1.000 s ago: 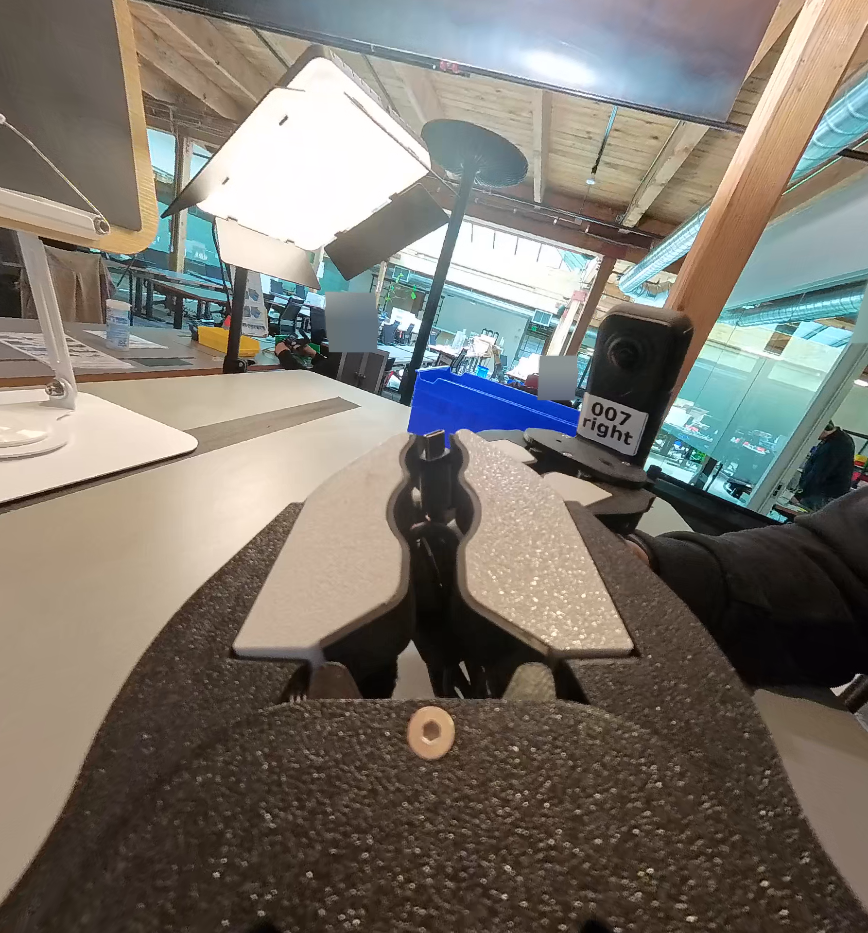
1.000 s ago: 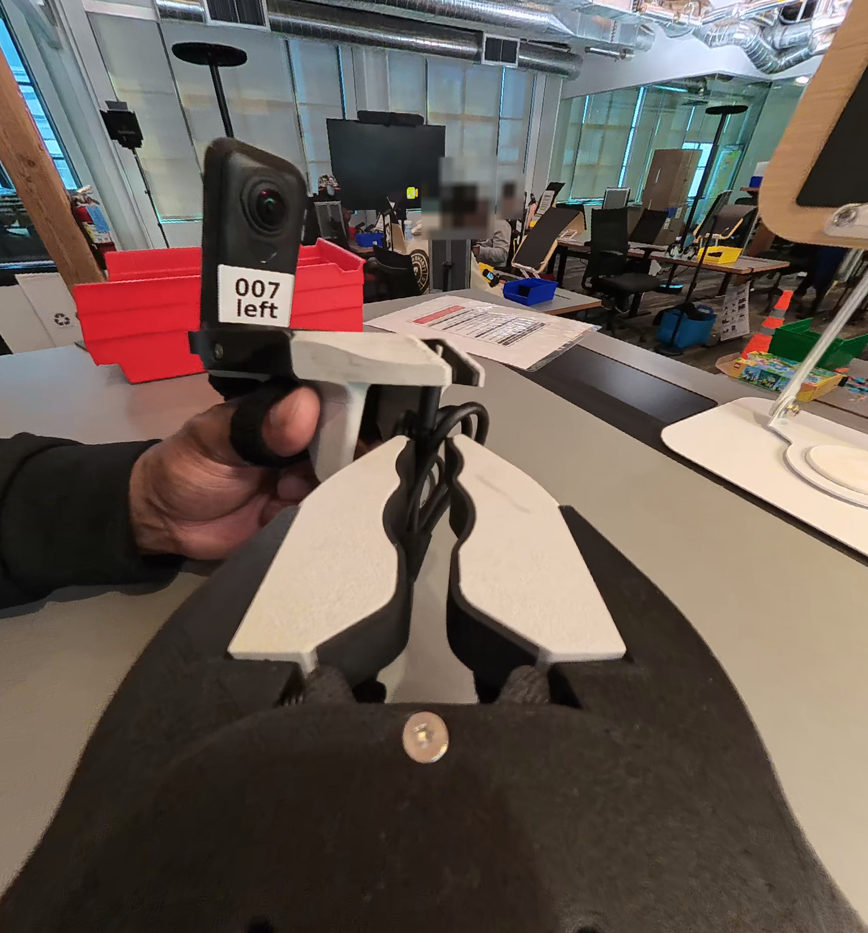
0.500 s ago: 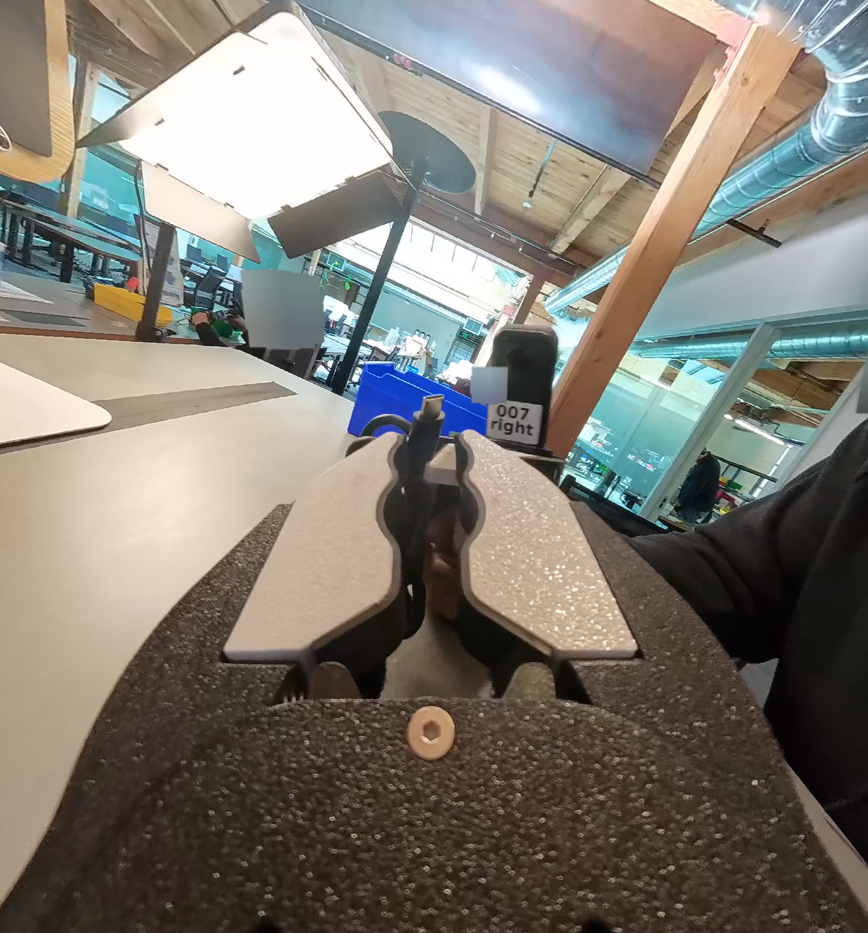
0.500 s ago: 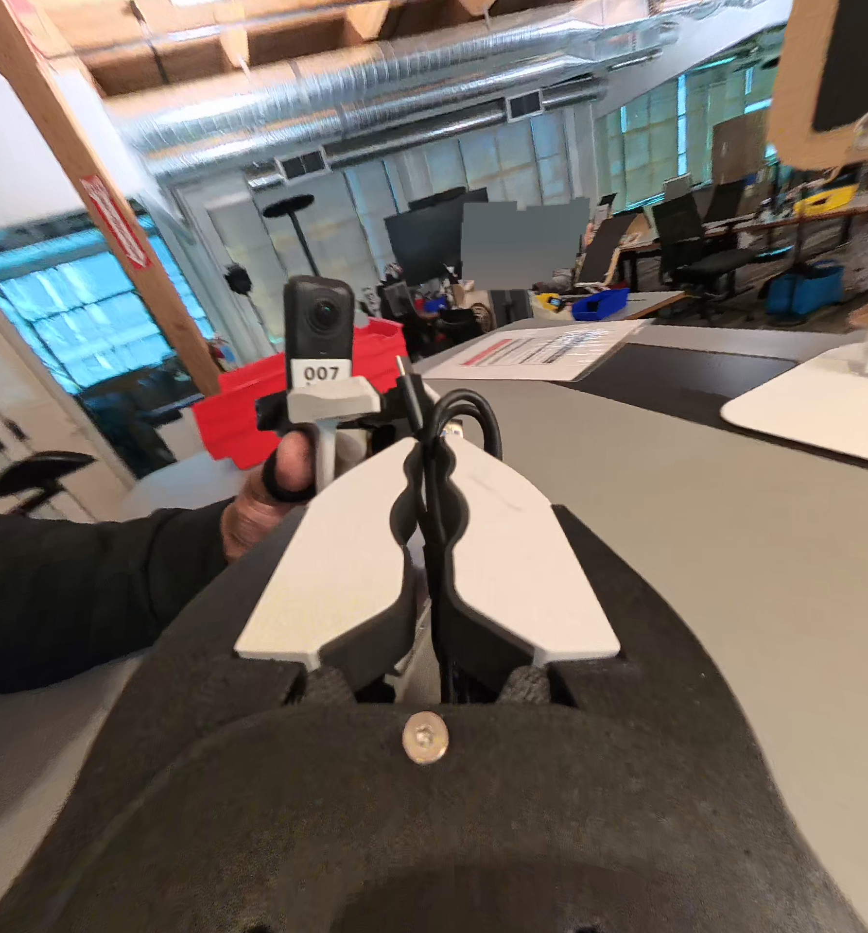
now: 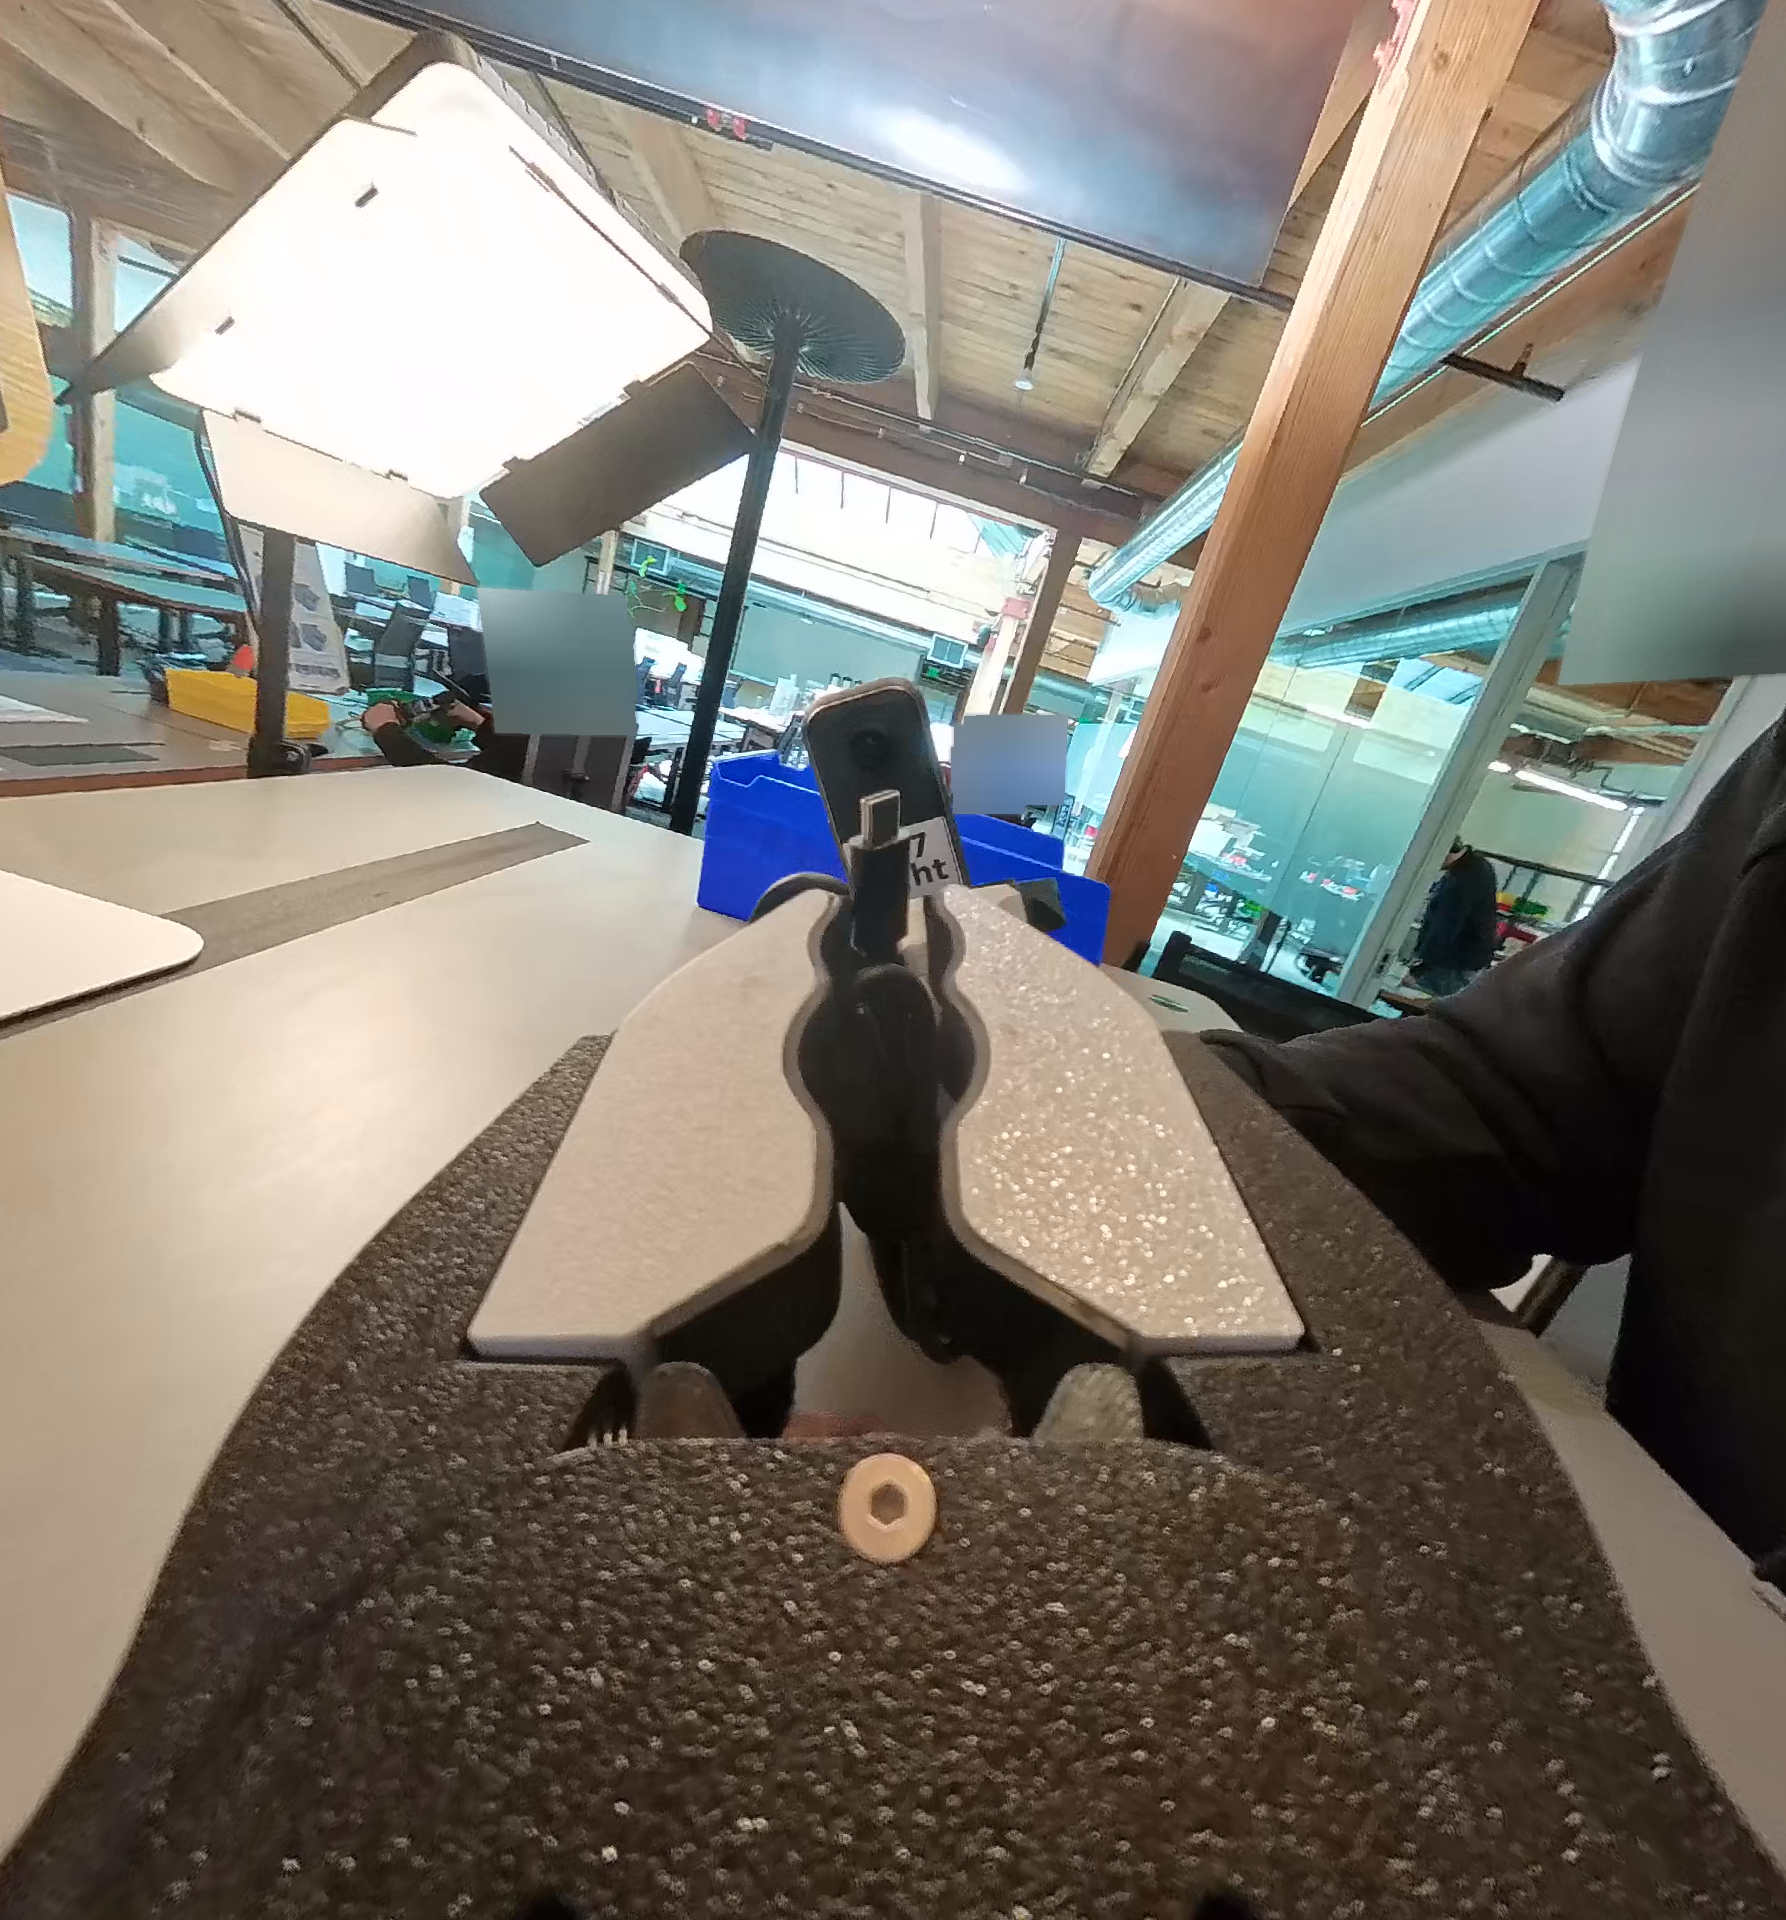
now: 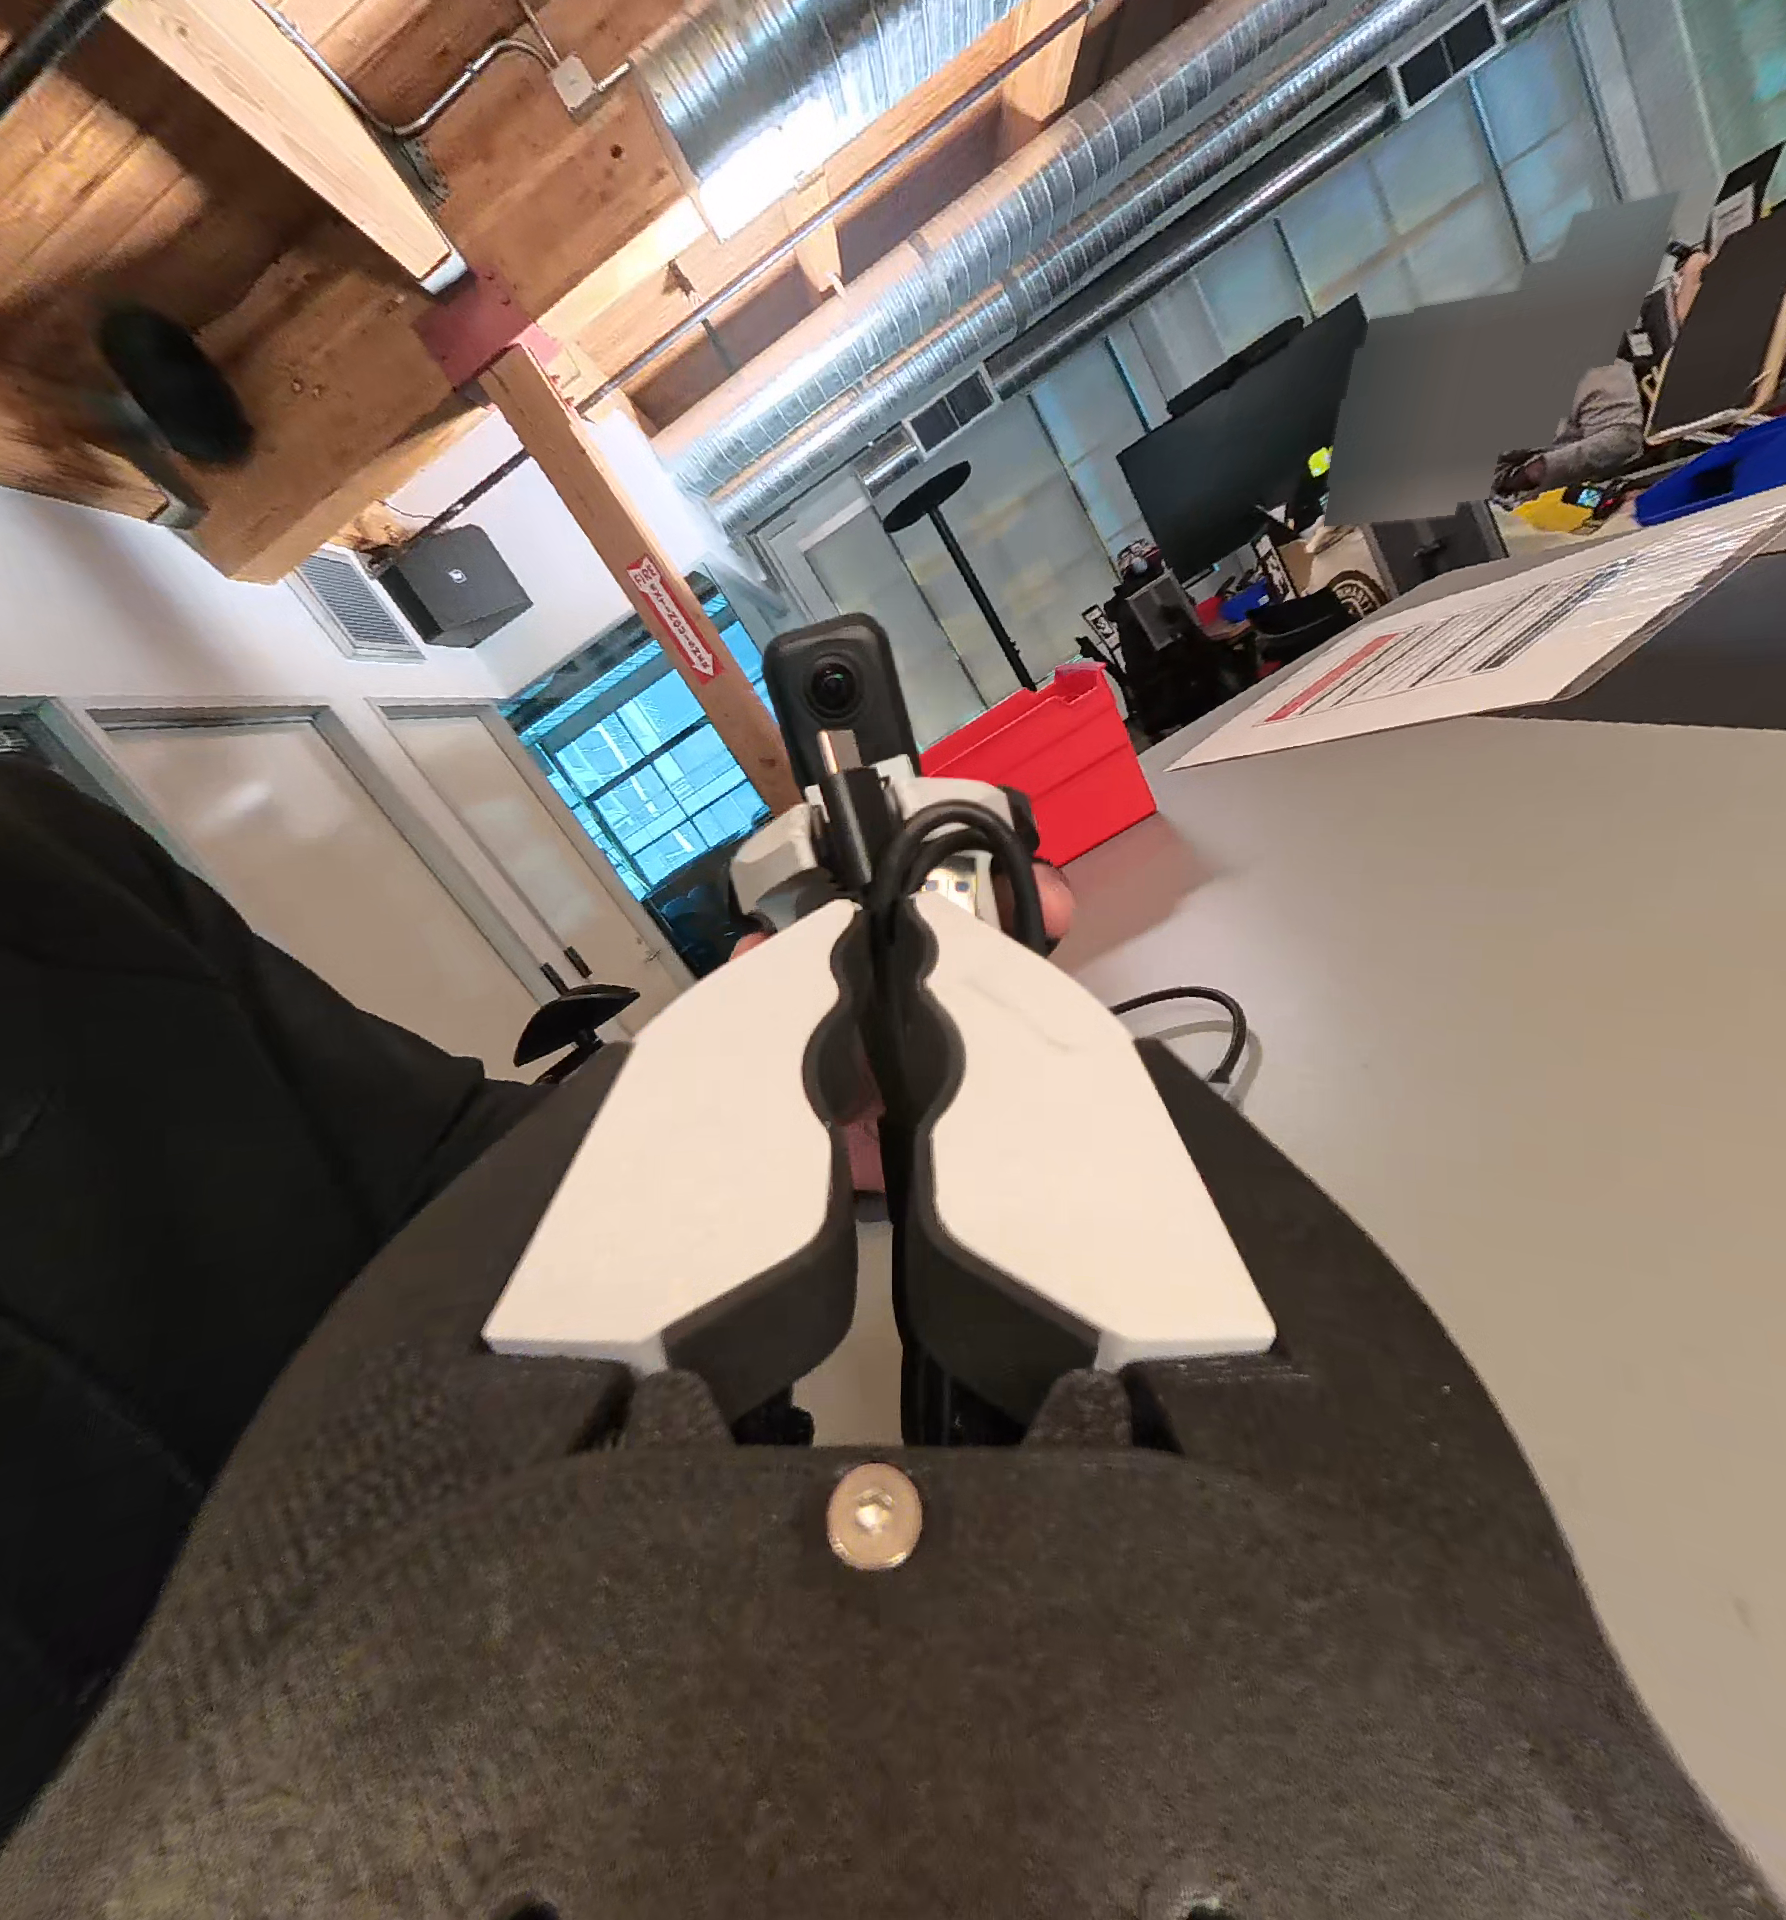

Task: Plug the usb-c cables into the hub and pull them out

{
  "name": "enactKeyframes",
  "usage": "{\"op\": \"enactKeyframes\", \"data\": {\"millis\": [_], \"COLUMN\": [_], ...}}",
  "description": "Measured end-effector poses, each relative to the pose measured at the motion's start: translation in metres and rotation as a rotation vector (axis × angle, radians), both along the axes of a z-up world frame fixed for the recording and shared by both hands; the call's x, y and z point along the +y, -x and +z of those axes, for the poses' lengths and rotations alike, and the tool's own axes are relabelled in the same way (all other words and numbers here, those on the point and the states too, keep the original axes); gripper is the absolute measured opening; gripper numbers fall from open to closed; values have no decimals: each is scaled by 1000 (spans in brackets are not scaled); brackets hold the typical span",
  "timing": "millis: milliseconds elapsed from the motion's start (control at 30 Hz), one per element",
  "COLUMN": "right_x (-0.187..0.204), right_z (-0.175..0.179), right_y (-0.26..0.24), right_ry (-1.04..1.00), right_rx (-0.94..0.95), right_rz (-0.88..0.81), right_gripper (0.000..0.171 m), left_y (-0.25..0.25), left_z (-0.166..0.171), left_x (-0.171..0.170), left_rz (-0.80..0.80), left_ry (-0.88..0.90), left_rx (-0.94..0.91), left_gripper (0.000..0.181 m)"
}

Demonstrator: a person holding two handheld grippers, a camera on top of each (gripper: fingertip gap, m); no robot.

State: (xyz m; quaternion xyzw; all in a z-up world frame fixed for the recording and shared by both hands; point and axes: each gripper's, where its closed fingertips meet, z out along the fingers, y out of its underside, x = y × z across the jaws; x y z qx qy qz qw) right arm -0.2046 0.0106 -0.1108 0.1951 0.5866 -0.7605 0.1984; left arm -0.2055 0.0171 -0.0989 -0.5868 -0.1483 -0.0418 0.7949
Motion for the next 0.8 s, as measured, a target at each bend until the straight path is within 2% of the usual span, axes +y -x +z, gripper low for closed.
{"op": "enactKeyframes", "data": {"millis": [100, 133, 367, 633, 700, 733, 800], "right_x": [-3, -4, -8, -8, -8, -8, -8], "right_z": [0, -1, -4, -3, -3, -3, -3], "right_y": [-8, -9, -8, -13, -15, -15, -18], "right_ry": [-10, -19, -57, -43, -41, -43, -38], "right_rx": [19, 30, 50, 48, 43, 39, 42], "right_rz": [43, 42, 9, 53, 72, 78, 98], "right_gripper": [4, 4, 4, 4, 4, 4, 4], "left_y": [6, 5, 4, -3, -7, -12, -17], "left_z": [-4, -4, -5, -1, 1, 3, 4], "left_x": [1, 2, 2, 1, 1, 1, 2], "left_rz": [57, 44, 74, 109, 94, 68, 54], "left_ry": [40, 45, 91, 104, 96, 87, 89], "left_rx": [1, 5, 59, 175, 198, 221, 246], "left_gripper": [36, 35, 29, 25, 20, 11, 10]}}
